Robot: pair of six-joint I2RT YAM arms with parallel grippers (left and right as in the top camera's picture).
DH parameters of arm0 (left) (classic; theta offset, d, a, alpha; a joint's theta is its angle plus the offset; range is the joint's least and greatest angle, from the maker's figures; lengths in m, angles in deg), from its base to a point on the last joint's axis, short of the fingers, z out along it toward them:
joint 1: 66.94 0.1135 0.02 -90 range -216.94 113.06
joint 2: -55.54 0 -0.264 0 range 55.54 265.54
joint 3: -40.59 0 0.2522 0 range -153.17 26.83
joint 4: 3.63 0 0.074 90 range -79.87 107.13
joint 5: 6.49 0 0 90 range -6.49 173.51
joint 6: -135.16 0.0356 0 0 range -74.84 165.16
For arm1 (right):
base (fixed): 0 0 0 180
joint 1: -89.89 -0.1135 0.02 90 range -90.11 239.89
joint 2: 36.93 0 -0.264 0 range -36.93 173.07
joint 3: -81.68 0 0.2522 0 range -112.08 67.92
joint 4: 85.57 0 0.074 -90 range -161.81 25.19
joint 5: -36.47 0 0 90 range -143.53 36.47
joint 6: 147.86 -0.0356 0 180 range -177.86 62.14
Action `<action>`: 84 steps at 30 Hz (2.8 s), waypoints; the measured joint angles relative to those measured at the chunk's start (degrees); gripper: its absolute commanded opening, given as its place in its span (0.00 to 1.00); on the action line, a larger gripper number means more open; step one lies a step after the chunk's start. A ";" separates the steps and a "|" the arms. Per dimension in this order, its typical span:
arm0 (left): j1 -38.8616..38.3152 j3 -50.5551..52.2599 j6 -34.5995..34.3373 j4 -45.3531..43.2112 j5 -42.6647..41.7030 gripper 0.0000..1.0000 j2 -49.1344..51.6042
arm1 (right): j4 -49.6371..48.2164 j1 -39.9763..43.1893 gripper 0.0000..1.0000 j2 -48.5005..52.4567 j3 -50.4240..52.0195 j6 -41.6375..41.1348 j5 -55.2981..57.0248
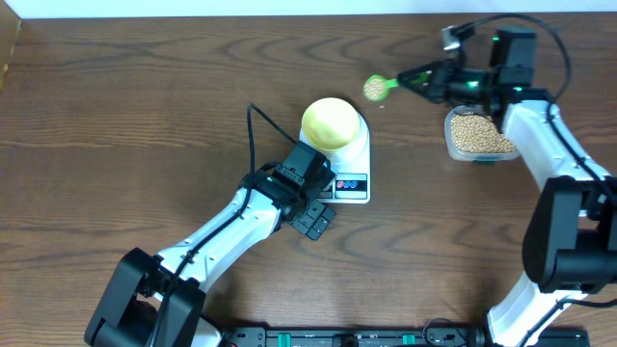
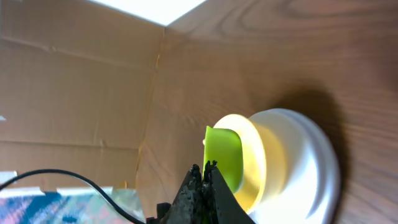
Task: Scoop item into bowl and weigh 50g on scale
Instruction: 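Carry the filled scoop leftward over the yellow bowl with the right gripper, then tilt the scoop to pour chickpeas into the yellow bowl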
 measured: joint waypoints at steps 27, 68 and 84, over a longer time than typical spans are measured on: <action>0.00 0.00 0.00 0.00 0.00 0.98 0.00 | -0.17 -10.14 0.01 0.00 0.00 8.61 8.63; 0.00 0.00 0.00 0.00 0.00 0.98 0.00 | 5.88 -16.79 0.01 -8.66 -0.02 36.94 27.17; 0.00 0.00 0.00 0.00 0.00 0.98 0.00 | 6.97 -21.16 0.01 -9.20 -0.02 56.30 32.61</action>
